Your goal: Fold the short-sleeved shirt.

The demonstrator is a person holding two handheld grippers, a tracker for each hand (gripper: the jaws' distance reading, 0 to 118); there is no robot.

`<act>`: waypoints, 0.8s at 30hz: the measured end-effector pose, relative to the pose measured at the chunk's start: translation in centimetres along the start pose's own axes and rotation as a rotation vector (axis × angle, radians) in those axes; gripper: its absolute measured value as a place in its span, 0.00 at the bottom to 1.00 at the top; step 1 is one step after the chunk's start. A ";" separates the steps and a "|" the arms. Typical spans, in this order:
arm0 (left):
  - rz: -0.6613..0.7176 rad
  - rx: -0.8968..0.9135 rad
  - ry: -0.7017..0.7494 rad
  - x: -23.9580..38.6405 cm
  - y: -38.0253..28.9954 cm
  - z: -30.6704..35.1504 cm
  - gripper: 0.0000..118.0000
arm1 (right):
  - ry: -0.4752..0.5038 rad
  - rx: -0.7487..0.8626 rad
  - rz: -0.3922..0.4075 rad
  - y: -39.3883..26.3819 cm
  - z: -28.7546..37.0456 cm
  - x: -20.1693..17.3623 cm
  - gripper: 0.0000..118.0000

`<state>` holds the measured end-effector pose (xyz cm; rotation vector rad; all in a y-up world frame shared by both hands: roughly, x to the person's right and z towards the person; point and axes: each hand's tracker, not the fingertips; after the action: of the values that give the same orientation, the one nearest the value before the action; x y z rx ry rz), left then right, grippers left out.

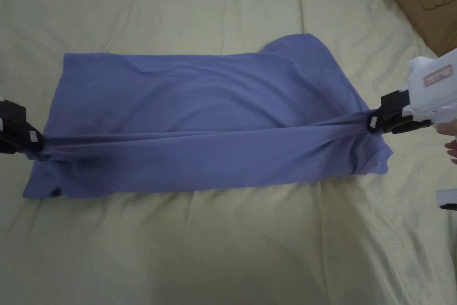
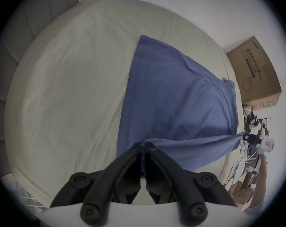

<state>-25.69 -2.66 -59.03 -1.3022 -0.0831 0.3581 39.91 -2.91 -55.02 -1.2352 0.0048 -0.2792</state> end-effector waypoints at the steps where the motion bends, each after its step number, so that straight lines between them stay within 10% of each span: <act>1: 0.023 -0.001 -0.006 -0.2 0.7 -0.6 0.02 | 0.001 0.002 -0.021 0.4 -0.7 0.0 0.07; 5: 0.072 0.044 -0.006 -0.9 2.2 -2.3 0.14 | -0.009 0.034 -0.063 1.1 -3.0 -0.3 0.11; 8: 0.021 0.127 0.067 -0.1 0.7 -1.9 0.78 | -0.088 0.159 -0.054 0.6 -2.8 -1.0 0.73; 10: -0.031 0.177 0.086 -0.1 -0.3 -1.5 0.98 | -0.094 0.230 -0.027 -0.1 -1.8 -1.7 0.85; 21: -0.385 0.410 0.180 4.3 -14.1 6.2 0.87 | 0.005 0.494 0.203 -9.9 6.7 -8.0 0.81; 24: -0.370 0.393 0.162 3.8 -16.6 6.8 0.11 | -0.018 0.523 0.238 -12.5 7.3 -9.1 0.10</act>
<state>-20.40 1.20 -41.93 -0.8980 -0.1082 -0.0492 29.69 2.03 -42.31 -0.7078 0.0593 -0.0525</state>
